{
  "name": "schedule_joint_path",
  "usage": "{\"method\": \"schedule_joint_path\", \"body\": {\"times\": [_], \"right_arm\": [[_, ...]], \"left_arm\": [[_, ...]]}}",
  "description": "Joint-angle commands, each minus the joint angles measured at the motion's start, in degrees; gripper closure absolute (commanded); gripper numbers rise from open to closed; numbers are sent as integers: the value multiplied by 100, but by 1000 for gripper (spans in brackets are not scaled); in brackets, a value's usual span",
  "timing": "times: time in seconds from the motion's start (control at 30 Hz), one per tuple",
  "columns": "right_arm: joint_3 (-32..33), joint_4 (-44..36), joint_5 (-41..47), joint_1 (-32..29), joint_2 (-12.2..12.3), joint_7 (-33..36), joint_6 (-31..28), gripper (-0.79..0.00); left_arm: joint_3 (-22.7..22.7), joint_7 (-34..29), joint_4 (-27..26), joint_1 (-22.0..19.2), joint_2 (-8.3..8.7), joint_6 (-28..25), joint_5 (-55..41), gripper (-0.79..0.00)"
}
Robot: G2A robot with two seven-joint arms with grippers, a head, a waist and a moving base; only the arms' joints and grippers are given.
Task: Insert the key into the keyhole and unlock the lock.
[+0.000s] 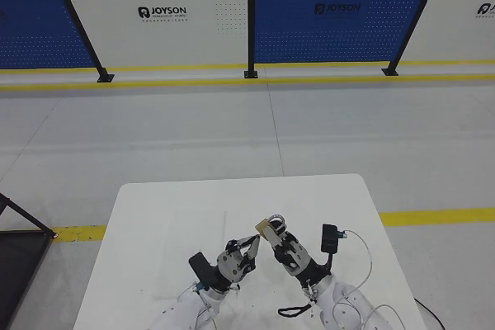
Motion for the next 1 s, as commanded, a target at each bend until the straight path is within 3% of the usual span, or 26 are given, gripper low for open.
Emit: {"method": "schedule_joint_path", "body": {"times": [0.0, 0.47, 0.67, 0.7, 0.73, 0.77, 0.97], "right_arm": [[0, 0, 0, 0, 1, -2, 0, 0], [-8, -1, 21, 3, 7, 11, 9, 0], [-7, -2, 40, 3, 10, 11, 4, 0], [-7, -2, 40, 3, 10, 11, 3, 0], [-7, -2, 40, 3, 10, 10, 3, 0], [-5, -2, 35, 3, 11, 11, 7, 0], [-6, 0, 29, 5, 13, -2, -10, 0]], "left_arm": [[10, 58, 33, -11, -8, 178, 88, 0], [54, 371, 233, -134, -51, 893, 492, 0], [107, 436, 288, -160, -70, 813, 465, 0], [114, 454, 292, -153, -72, 754, 421, -169], [116, 482, 281, -153, -72, 692, 390, -539], [110, 506, 282, -148, -68, 665, 388, -785], [33, 656, 266, -104, -34, 415, 311, -785]]}}
